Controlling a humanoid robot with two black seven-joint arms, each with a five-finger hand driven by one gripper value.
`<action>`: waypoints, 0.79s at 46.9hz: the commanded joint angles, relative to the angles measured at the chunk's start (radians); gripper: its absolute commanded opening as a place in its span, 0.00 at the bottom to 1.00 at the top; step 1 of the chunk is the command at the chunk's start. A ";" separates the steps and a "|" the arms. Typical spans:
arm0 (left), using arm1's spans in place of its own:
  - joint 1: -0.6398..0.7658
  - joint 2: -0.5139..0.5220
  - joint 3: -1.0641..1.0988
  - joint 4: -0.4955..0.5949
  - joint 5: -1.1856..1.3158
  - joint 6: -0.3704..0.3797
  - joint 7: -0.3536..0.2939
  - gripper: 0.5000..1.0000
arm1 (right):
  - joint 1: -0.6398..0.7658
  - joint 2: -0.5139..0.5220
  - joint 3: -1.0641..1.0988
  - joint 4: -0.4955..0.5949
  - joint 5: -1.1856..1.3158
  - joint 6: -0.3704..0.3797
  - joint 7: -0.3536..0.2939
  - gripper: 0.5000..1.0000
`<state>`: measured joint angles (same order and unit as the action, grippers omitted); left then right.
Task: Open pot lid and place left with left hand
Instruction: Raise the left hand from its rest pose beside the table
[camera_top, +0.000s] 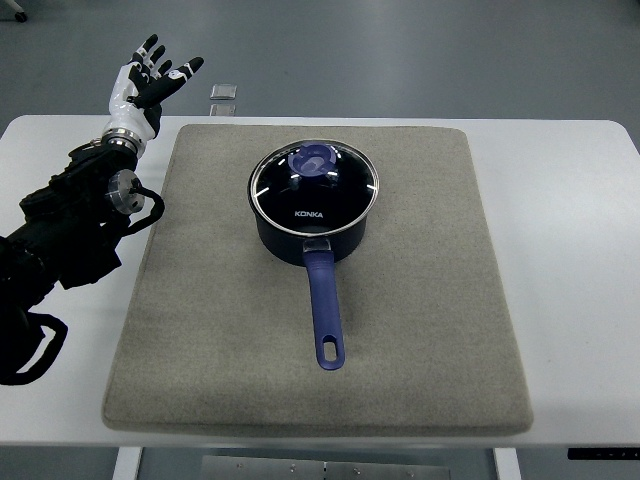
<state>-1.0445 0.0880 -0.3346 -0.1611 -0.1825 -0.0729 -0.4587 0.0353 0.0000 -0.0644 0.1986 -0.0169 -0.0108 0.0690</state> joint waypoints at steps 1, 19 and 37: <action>0.000 -0.001 -0.001 0.000 0.000 -0.001 -0.001 0.98 | 0.000 0.000 0.000 -0.001 0.000 0.000 0.000 0.83; 0.001 -0.001 0.000 0.000 0.002 -0.001 -0.025 0.98 | 0.000 0.000 0.000 -0.001 0.000 0.000 0.000 0.83; -0.025 0.002 0.003 -0.001 0.034 -0.018 -0.020 0.98 | 0.000 0.000 0.000 0.001 0.000 0.000 0.000 0.83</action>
<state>-1.0539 0.0874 -0.3329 -0.1623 -0.1528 -0.0811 -0.4832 0.0353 0.0000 -0.0644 0.1990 -0.0169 -0.0106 0.0690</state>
